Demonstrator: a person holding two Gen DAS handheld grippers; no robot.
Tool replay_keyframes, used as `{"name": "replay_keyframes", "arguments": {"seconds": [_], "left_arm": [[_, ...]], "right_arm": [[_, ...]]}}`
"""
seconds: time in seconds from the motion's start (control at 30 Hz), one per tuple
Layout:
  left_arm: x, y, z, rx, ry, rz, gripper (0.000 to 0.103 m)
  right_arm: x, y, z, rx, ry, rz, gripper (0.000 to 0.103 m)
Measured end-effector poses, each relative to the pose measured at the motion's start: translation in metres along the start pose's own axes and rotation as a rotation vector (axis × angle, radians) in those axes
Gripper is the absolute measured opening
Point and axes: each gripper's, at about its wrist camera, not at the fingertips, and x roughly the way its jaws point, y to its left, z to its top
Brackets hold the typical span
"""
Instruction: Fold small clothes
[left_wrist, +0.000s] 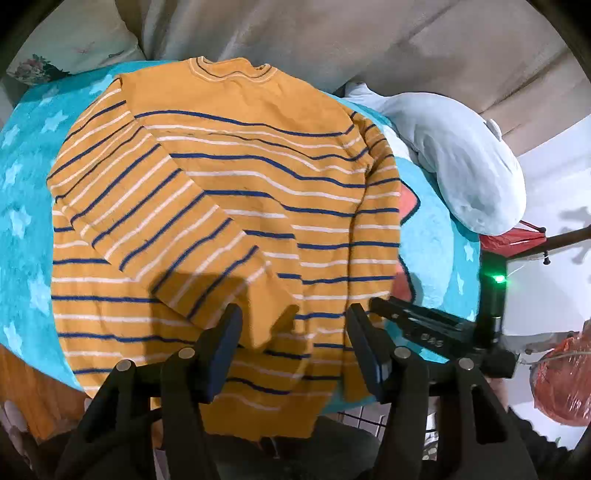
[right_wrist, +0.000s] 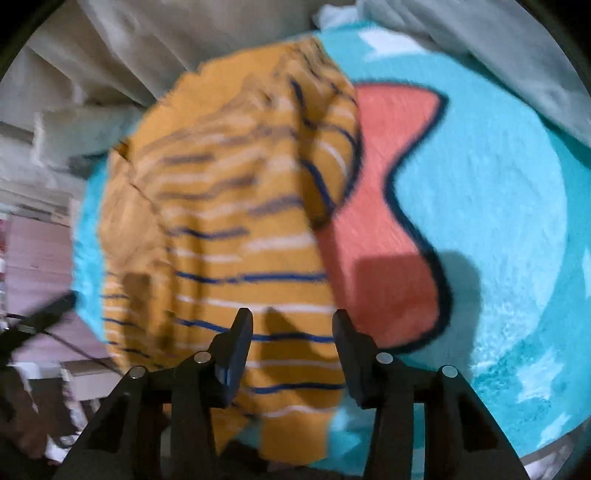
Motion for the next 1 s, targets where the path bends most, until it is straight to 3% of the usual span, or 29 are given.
{"name": "replay_keyframes", "arguments": {"seconds": [0.2, 0.3, 0.37, 0.57, 0.6, 0.63, 0.73, 1.0], "left_arm": [[0.007, -0.027, -0.005, 0.012, 0.014, 0.028, 0.058], [0.007, -0.036, -0.006, 0.025, 0.014, 0.029, 0.058], [0.008, -0.040, -0.007, 0.027, 0.011, 0.033, 0.058], [0.005, -0.044, -0.010, 0.019, 0.000, 0.039, 0.058], [0.004, -0.042, -0.011, 0.015, -0.001, 0.041, 0.058], [0.004, -0.041, -0.011, 0.008, -0.002, 0.034, 0.058], [0.000, -0.032, -0.014, -0.010, -0.014, 0.034, 0.058], [-0.001, 0.005, -0.019, -0.099, -0.022, 0.017, 0.058]], "right_arm": [[0.007, -0.019, -0.001, 0.012, -0.008, 0.014, 0.037], [-0.001, -0.021, -0.001, 0.000, -0.024, 0.079, 0.037], [0.003, -0.019, -0.001, -0.020, 0.007, 0.106, 0.042], [0.017, -0.018, 0.002, -0.047, 0.040, 0.128, 0.042], [0.017, -0.017, 0.003, -0.056, 0.051, 0.138, 0.033], [0.017, -0.016, 0.002, -0.061, 0.060, 0.143, 0.010], [-0.002, -0.006, 0.003, -0.091, 0.033, 0.136, 0.008], [-0.053, 0.034, 0.009, -0.159, -0.003, 0.248, 0.007]]}}
